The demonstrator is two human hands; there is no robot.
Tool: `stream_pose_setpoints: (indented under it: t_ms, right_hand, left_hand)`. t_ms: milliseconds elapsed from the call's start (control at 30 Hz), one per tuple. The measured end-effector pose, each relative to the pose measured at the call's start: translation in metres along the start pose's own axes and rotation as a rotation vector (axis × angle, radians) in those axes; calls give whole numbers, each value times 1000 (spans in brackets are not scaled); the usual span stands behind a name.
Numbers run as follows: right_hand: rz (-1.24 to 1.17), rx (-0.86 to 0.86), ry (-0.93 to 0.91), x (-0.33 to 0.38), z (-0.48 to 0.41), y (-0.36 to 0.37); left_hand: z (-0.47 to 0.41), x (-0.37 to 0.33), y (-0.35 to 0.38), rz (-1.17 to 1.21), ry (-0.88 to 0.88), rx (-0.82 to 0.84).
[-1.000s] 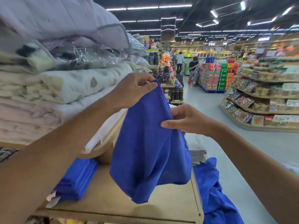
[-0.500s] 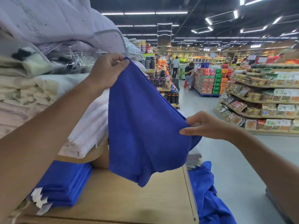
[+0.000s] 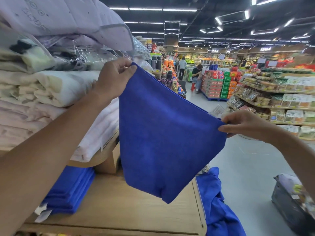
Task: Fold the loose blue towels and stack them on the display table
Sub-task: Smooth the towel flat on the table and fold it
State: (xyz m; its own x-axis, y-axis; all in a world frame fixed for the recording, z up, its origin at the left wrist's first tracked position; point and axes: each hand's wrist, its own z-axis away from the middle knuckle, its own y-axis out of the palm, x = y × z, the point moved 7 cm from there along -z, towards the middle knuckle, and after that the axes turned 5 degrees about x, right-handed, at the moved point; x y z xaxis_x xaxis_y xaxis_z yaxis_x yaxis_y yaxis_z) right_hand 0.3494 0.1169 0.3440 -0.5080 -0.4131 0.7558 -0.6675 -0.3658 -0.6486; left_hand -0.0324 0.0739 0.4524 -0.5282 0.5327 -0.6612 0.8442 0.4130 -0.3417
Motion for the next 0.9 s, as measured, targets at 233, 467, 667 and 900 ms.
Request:
stream_pose_setpoints:
  t_ms: [233, 467, 667, 900]
  right_hand:
    - [97, -85, 40, 1, 4, -9]
    - [254, -411, -40, 6, 13, -19]
    - [298, -425, -29, 6, 20, -19]
    - [-96, -469, -159, 12, 41, -27]
  left_hand:
    - [5, 1, 2, 33, -6, 11]
    - [13, 5, 3, 42, -19, 12]
    - [23, 4, 0, 14, -30, -37]
    - [52, -8, -11, -20, 18, -100]
